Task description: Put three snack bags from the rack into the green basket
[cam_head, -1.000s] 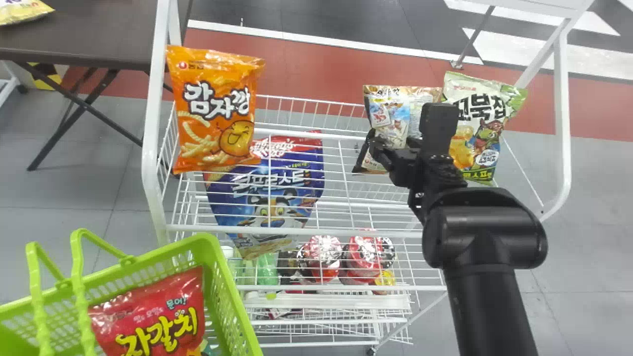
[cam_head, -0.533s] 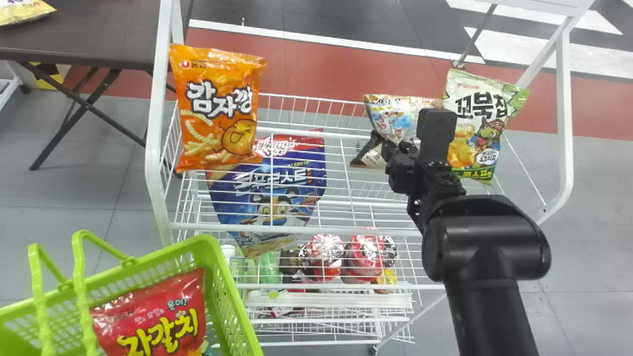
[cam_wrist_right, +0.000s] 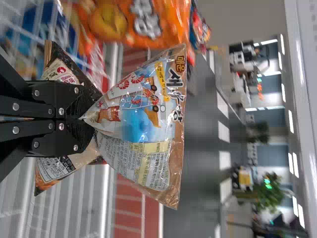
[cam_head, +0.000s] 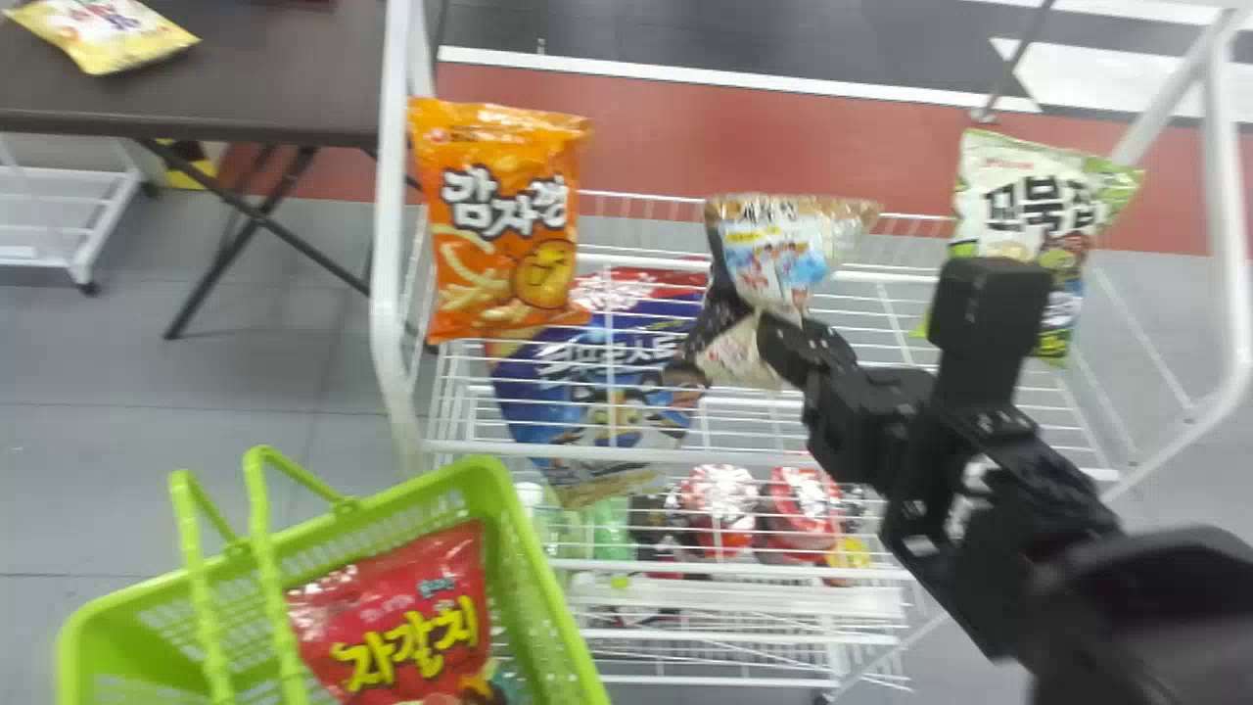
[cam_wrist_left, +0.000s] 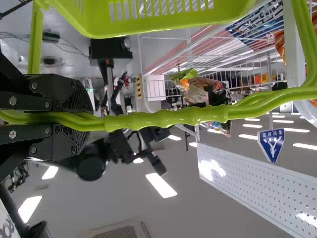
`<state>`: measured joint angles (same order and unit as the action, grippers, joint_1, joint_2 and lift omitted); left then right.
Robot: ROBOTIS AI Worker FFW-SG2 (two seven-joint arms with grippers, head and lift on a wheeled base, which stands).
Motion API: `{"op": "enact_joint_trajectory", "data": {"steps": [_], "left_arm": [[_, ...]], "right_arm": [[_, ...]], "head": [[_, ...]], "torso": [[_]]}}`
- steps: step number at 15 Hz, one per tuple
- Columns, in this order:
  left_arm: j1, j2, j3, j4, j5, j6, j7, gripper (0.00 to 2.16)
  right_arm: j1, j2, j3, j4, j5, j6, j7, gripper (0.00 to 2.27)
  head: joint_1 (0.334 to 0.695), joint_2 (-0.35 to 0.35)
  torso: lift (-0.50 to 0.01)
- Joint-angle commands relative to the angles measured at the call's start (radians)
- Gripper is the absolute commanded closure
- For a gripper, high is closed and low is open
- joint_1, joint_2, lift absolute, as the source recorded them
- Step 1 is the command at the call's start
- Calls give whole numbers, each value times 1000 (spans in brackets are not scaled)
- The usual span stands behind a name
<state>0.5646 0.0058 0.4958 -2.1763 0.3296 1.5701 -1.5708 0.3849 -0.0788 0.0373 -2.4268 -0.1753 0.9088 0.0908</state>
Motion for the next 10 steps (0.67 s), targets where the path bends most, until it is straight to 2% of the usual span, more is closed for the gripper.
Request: {"op": "enact_joint_trajectory", "data": {"steps": [1, 3, 5, 6, 8, 9, 10], "left_arm": [[-5, 0, 0, 4, 0, 1, -10, 2152], [-5, 0, 1, 4, -1, 1, -10, 2152], [-5, 2, 1, 6, 0, 1, -10, 2148], [-5, 0, 0, 7, 0, 1, -10, 2148], [-5, 0, 0, 9, 2, 1, -10, 2148], [-5, 0, 0, 10, 6, 1, -10, 2152], [-6, 0, 0, 10, 6, 1, -10, 2152]], "right_arm": [[51, -18, 53, -84, -70, 152, 26, 2260], [66, -33, 93, -109, -142, 195, 46, 2260], [65, -33, 144, -118, -211, 263, 86, 2260], [66, -33, 170, -120, -237, 281, 96, 2260], [63, -33, 237, -107, -250, 302, 101, 2260], [54, -33, 265, -78, -256, 306, 101, 2260], [40, -32, 289, -40, -263, 309, 101, 2260]], "head": [[695, -1], [695, 71], [695, 139], [695, 228], [695, 316], [695, 350], [695, 350]], "torso": [[0], [0], [0], [0], [0], [0], [0]]}}
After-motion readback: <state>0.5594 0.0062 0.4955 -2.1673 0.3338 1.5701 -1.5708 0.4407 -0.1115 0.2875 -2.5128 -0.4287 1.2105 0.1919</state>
